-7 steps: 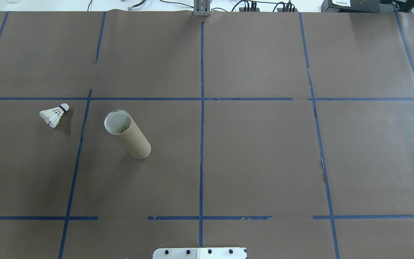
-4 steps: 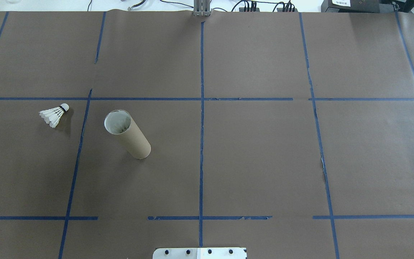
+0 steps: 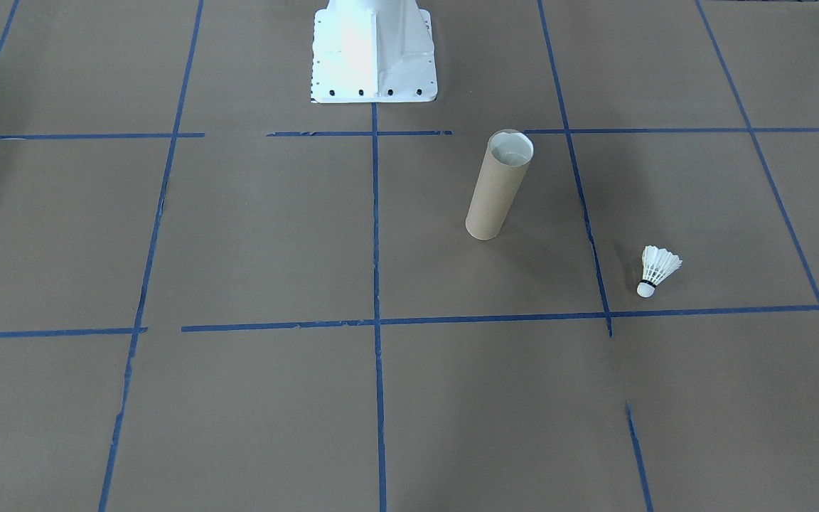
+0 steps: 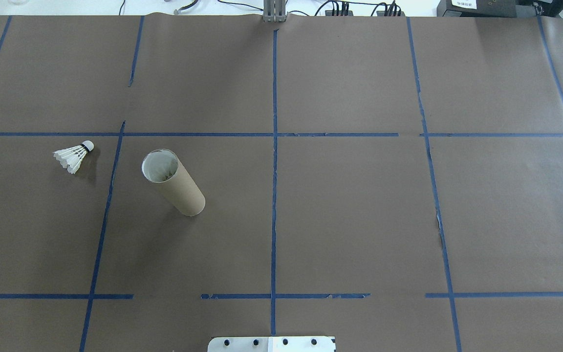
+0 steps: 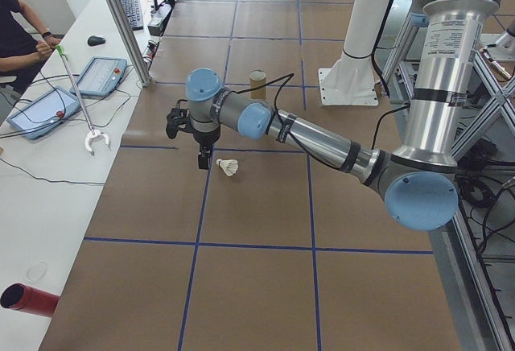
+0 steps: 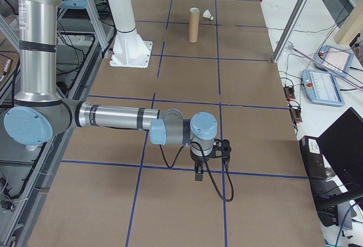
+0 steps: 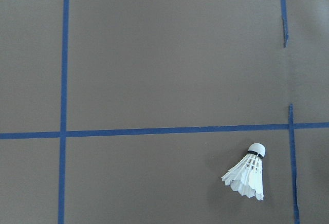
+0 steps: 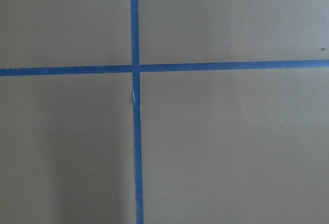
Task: Collect badminton balls into bucket
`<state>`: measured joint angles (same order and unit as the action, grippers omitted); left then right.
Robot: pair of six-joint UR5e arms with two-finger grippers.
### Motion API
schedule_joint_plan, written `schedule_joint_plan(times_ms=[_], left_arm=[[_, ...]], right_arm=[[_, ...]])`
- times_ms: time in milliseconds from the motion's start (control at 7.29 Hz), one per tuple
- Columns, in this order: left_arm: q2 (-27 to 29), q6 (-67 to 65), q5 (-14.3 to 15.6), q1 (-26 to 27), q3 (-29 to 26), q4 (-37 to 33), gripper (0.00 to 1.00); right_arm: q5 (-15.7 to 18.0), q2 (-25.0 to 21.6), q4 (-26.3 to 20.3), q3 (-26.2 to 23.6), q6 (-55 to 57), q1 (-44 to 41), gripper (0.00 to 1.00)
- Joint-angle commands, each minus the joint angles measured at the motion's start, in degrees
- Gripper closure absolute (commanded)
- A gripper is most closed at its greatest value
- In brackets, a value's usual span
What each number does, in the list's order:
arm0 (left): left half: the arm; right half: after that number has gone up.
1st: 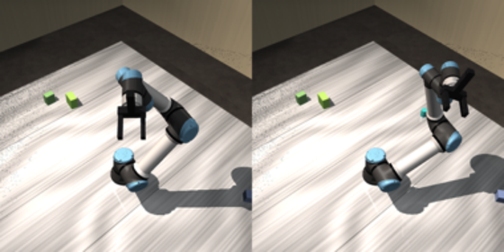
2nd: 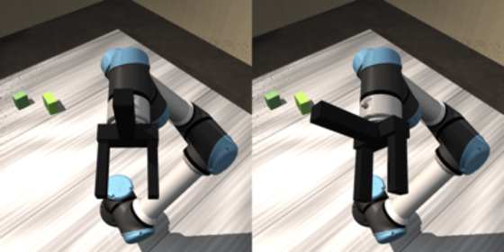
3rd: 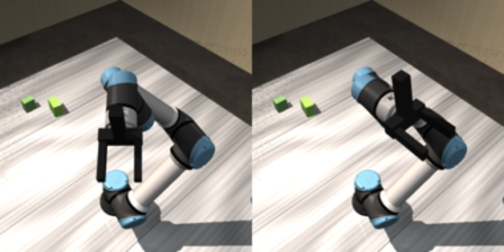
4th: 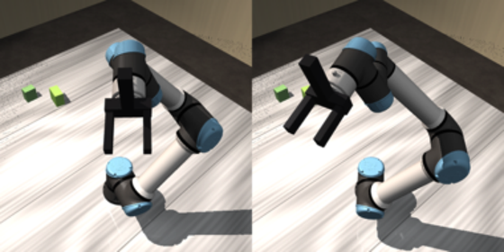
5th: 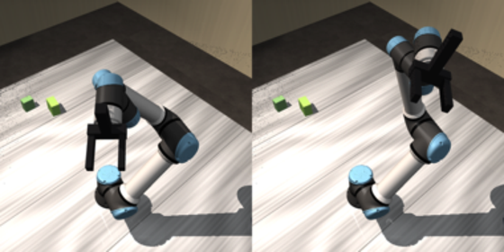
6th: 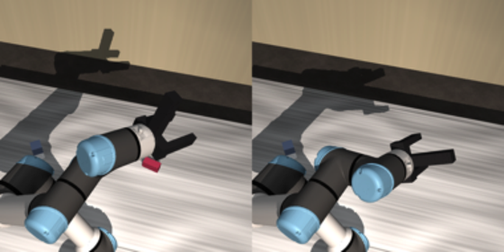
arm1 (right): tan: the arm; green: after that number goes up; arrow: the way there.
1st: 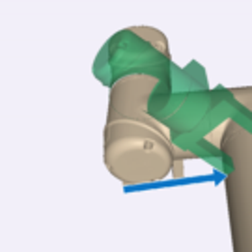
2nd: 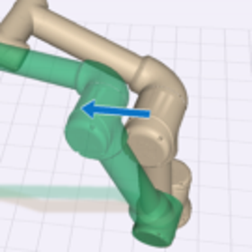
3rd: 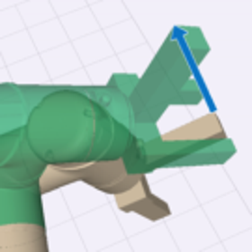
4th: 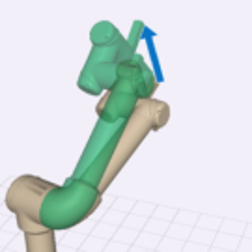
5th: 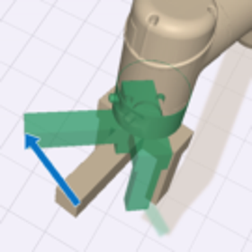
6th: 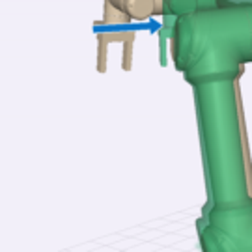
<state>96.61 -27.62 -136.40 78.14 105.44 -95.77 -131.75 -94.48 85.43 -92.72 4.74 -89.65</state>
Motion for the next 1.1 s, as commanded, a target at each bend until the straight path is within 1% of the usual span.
schedule_joint_plan(times_ms=[0,137,275,412,549,686,824,961], left_arm=[[-2.4,-15.0,0.3,-1.1,-0.3,-11.8,0.0],[-4.2,-17.1,0.2,-1.1,-2.0,-18.1,0.0],[-5.2,-22.6,0.3,-1.4,-3.3,-21.8,0.0],[-7.9,-26.0,0.3,-2.1,-4.1,-27.5,0.0],[-9.9,-34.1,2.7,-3.9,-4.9,-35.7,0.0],[-10.0,-44.3,6.1,-8.8,-6.8,-42.8,0.0],[-10.0,-50.7,7.5,-11.8,-8.5,-46.5,0.0],[-10.0,-54.0,7.5,-13.2,-9.5,-47.1,0.0]], right_arm=[[0.0,0.0,0.0,0.0,0.0,0.0,0.0],[0.0,0.0,0.0,0.0,0.0,0.0,0.0],[0.0,0.0,0.0,0.0,0.0,0.0,0.0],[0.0,0.0,0.0,0.0,0.0,0.0,0.0],[0.0,0.0,0.0,0.0,0.0,0.0,0.0],[0.0,0.0,0.1,0.0,0.0,0.0,0.0],[0.0,0.0,0.0,0.0,0.0,0.0,0.0],[0.0,0.0,0.0,0.0,0.0,0.0,0.0]])
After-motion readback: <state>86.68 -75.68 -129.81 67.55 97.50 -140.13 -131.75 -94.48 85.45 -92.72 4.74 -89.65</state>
